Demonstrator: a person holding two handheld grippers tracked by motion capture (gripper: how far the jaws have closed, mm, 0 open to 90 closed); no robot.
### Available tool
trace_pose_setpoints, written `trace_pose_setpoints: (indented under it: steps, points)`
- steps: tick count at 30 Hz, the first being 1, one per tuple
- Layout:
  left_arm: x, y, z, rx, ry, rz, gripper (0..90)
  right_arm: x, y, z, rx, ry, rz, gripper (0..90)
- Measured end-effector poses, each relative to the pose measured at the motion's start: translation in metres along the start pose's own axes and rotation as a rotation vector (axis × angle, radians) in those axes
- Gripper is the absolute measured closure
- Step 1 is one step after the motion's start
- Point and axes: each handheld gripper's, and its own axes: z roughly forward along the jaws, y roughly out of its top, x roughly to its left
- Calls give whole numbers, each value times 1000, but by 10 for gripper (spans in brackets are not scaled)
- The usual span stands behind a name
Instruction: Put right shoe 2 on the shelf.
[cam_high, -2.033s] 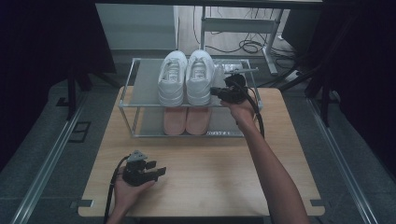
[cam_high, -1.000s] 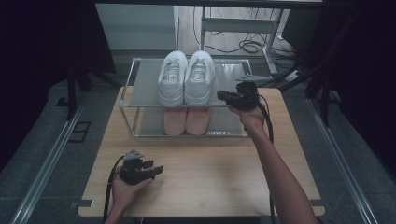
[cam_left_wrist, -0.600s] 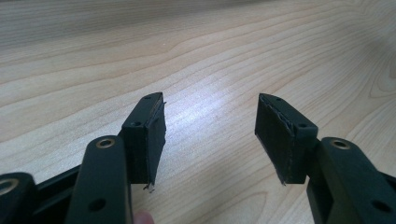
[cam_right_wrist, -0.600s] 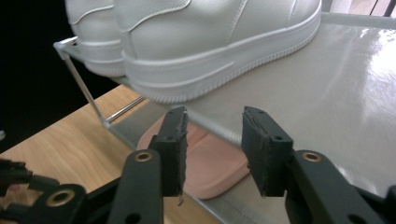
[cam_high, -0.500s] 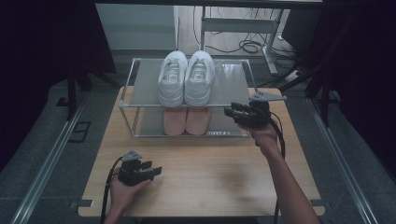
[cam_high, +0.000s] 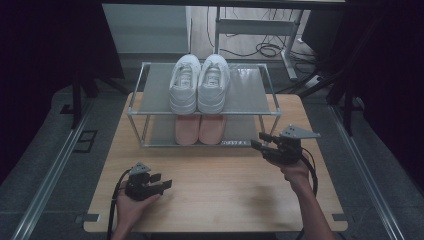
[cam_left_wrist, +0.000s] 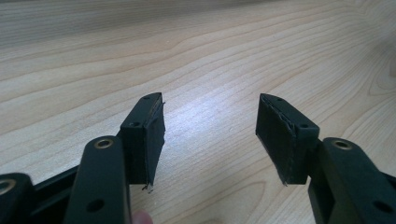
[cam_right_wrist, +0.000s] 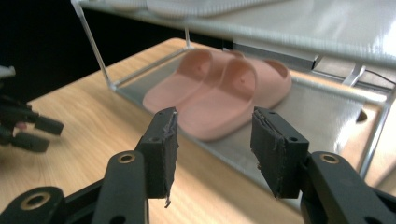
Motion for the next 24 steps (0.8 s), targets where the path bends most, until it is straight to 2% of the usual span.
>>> trace_pose_setpoints:
  steps: [5,8,12,24]
  points:
    - [-2,1,-1,-10,3,2,425,0,-28,-10,1,-8,6,505]
    - [-1,1,-2,-14,8,-1,425,-2,-48,-14,12,-14,28,503]
    - [-1,1,-1,-14,10,-1,424,-7,-66,-16,22,-25,59,504]
    - [0,1,-2,-17,11,2,419,-7,-71,-21,1,-32,75,485]
